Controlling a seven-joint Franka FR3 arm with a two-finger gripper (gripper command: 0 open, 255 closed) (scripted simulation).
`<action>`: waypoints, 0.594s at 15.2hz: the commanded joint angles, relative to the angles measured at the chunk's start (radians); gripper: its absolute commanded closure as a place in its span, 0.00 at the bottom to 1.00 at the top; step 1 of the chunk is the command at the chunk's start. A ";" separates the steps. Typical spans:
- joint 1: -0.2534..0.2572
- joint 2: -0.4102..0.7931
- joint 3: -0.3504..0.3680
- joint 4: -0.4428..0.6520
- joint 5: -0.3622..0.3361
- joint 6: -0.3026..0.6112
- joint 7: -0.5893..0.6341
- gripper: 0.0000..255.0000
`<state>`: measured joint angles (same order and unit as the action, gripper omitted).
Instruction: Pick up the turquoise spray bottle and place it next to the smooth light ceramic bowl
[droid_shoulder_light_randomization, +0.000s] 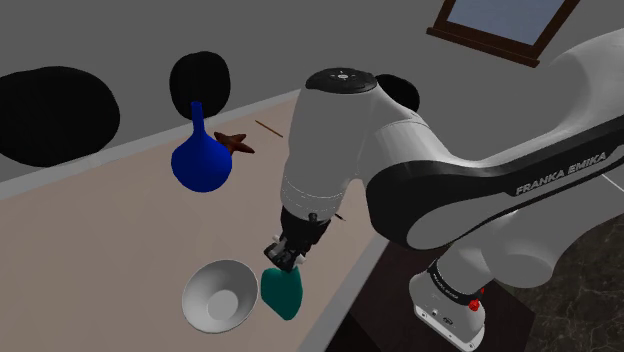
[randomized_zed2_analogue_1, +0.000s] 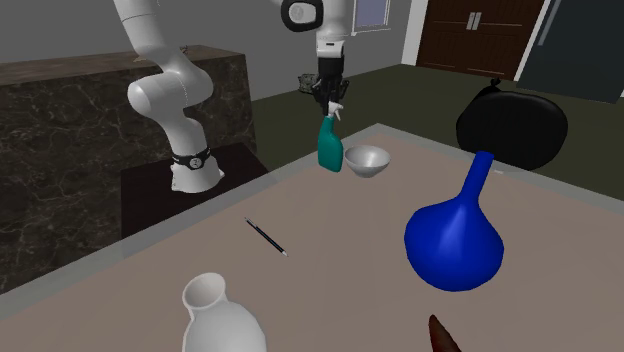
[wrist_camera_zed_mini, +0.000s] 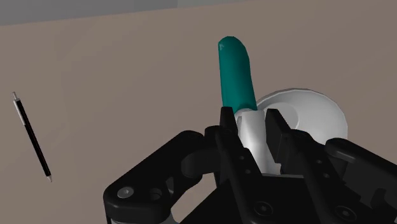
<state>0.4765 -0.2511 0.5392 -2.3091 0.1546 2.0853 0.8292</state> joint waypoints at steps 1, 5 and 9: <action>0.000 0.000 0.000 0.000 0.000 0.000 0.000 1.00; 0.000 0.000 0.000 0.000 0.000 0.000 0.000 0.00; 0.000 -0.026 -0.011 0.047 0.006 -0.071 -0.007 0.00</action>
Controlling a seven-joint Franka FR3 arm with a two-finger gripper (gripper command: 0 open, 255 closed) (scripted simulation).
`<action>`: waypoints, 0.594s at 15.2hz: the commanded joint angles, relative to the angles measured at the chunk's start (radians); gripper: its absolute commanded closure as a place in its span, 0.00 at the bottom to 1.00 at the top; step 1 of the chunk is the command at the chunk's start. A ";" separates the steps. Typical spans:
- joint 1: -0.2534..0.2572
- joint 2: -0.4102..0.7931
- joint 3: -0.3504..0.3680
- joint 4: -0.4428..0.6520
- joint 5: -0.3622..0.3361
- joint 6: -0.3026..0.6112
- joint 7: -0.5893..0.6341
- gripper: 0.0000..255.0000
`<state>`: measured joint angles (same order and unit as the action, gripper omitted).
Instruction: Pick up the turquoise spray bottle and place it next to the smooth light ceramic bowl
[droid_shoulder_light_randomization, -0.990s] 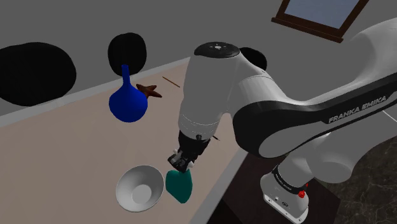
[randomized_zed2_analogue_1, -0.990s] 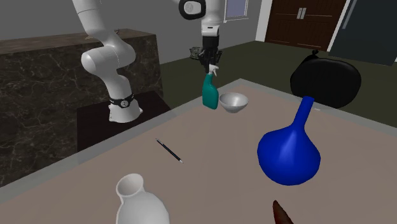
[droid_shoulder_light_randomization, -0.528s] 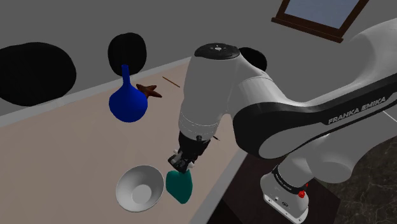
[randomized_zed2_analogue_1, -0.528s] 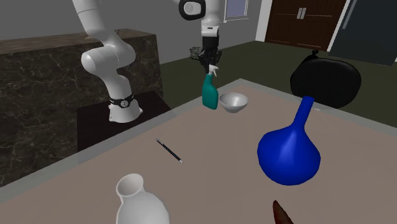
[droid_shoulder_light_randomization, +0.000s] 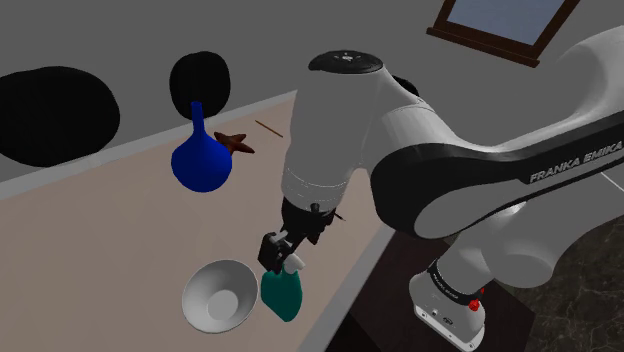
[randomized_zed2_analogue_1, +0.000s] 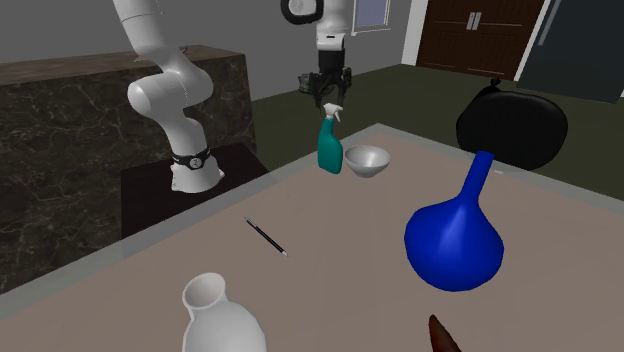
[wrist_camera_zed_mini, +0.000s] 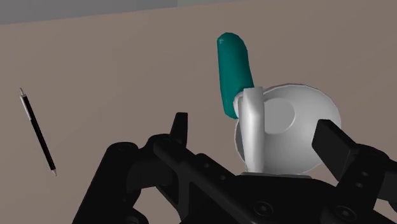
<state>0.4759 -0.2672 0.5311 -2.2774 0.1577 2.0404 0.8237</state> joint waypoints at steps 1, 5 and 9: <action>0.000 -0.020 -0.009 0.040 0.004 -0.060 -0.004 0.00; 0.000 -0.027 -0.013 0.061 0.005 -0.088 -0.005 0.00; 0.000 -0.027 -0.013 0.061 0.005 -0.088 -0.005 0.00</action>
<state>0.4760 -0.2942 0.5185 -2.2168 0.1624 1.9530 0.8188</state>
